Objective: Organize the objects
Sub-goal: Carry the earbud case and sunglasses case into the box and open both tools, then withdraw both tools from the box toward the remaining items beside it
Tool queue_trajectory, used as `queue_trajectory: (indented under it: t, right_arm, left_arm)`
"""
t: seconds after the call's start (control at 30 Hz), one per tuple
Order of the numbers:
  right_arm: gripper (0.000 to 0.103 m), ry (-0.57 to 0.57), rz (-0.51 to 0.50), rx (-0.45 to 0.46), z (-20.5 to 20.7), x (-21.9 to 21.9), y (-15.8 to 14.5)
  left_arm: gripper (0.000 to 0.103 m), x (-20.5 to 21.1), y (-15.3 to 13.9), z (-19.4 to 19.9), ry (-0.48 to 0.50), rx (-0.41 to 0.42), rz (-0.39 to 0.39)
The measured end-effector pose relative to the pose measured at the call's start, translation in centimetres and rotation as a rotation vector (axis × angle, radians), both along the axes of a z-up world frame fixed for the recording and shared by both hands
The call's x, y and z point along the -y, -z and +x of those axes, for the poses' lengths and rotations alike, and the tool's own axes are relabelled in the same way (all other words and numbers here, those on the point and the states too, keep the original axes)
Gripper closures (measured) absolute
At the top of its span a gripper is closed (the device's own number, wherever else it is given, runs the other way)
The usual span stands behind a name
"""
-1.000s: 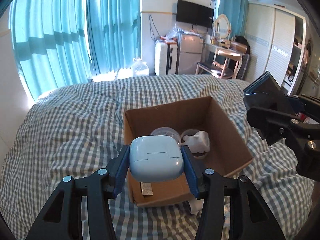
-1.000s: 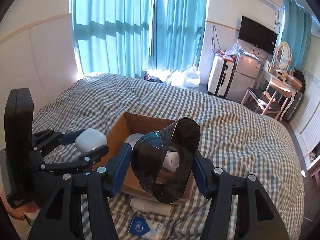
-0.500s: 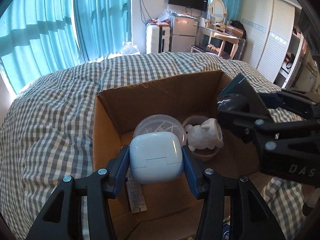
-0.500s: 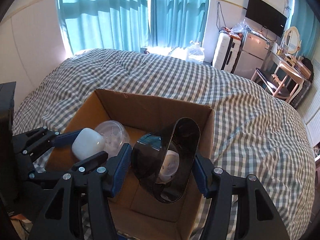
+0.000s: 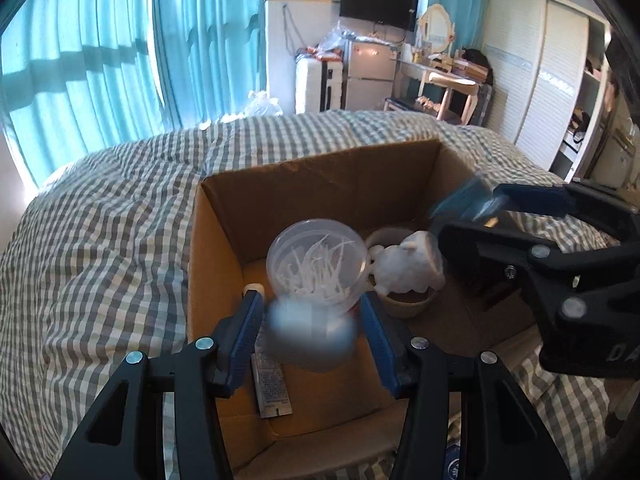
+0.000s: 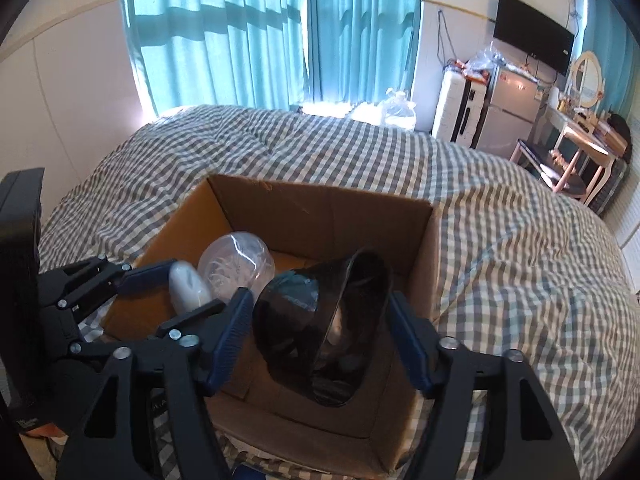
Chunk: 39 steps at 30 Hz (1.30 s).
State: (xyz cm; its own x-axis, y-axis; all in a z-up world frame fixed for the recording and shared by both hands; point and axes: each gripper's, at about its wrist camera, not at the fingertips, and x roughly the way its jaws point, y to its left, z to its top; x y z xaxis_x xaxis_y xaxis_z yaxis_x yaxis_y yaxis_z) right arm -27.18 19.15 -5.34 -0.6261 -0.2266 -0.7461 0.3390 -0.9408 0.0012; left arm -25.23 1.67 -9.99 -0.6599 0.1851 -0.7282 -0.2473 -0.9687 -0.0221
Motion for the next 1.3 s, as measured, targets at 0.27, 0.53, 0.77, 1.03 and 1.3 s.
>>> queue_trajectory:
  t: [0.27, 0.53, 0.77, 1.03, 1.3]
  right_arm:
    - [0.025, 0.042, -0.015, -0.061, 1.9, -0.7, -3.0]
    - [0.018, 0.101, -0.047, -0.132, 5.6, -2.6, -7.1]
    - [0.017, 0.121, -0.04, -0.197, 10.4, -2.8, -11.0]
    - [0.017, 0.125, -0.027, -0.243, 15.9, -2.7, -13.6]
    - [0.013, 0.13, -0.043, -0.272, 20.9, -2.3, -14.0]
  left_arm:
    - [0.009, -0.2, -2.9, 2.0, -0.008, -0.068, -0.006]
    - [0.002, 0.0, -6.2, 5.7, -0.031, -0.11, -0.015]
    - [0.001, 1.3, -10.4, 9.7, -0.059, -0.197, 0.007]
    - [0.001, 3.1, -13.8, 14.3, -0.101, -0.254, 0.002]
    - [0.001, 4.4, -14.4, 18.7, -0.135, -0.282, 0.012]
